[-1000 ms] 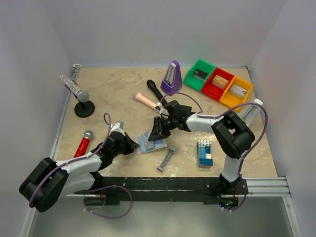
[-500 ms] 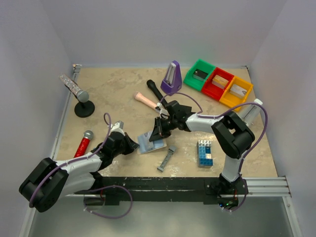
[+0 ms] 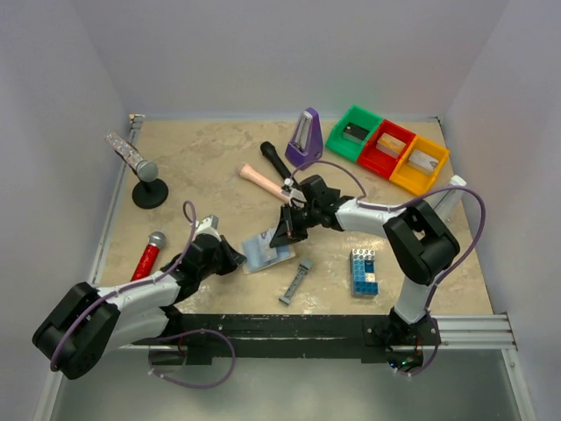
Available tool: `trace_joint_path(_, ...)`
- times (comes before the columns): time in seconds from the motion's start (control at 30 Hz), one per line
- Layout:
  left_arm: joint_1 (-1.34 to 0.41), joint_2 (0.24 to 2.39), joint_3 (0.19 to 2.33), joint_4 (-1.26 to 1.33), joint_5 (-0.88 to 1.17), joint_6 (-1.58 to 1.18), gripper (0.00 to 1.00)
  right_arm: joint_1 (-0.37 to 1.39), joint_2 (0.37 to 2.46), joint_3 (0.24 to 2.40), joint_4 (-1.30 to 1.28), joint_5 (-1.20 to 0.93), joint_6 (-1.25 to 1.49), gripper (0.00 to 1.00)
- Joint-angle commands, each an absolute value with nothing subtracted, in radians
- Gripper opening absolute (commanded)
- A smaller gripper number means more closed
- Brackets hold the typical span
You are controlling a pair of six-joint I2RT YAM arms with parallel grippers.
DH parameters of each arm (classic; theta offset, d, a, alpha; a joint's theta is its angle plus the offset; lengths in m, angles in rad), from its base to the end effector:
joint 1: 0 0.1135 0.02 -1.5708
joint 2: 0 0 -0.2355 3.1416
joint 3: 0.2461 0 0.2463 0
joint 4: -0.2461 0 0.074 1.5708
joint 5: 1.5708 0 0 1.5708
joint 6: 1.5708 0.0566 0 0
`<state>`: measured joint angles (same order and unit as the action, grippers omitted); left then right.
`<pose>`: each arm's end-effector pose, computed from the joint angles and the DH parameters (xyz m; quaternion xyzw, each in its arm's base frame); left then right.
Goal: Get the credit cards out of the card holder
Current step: Remove the credit card from the card holder.
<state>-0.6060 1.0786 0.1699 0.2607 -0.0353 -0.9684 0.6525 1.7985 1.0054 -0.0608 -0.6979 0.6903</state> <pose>0.1713 -0.1163 0.0907 -0.1691 0.8792 -0.3042 0.3254 0.2645 0.2479 0.1263 -0.1033 0.8821 0.4558 0.0589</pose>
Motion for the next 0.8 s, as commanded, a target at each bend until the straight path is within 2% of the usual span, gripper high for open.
trace_joint_path(0.0, -0.594, 1.078, 0.143, 0.169, -0.087, -0.962, 0.0, 0.638, 1.741, 1.002, -0.074, -0.7, 0.669, 0.0)
trace_joint_path(0.33, -0.594, 1.017, 0.141, 0.135, -0.094, -0.966, 0.0, 0.617, 1.687, 0.979, -0.089, -0.695, 0.661, 0.0)
trace_joint_path(0.63, -0.591, 0.847, 0.198, 0.002, -0.115, -0.945, 0.0, 0.607, 1.612, 0.977, -0.121, -0.683, 0.649, 0.0)
trace_joint_path(0.7, -0.588, 0.807, 0.235, -0.054, -0.106, -0.927, 0.06, 0.609, 1.583, 0.982, -0.138, -0.667, 0.643, 0.0)
trace_joint_path(0.77, -0.588, 0.769, 0.27, -0.095, -0.097, -0.91, 0.17, 0.609, 1.55, 0.982, -0.15, -0.658, 0.641, 0.0)
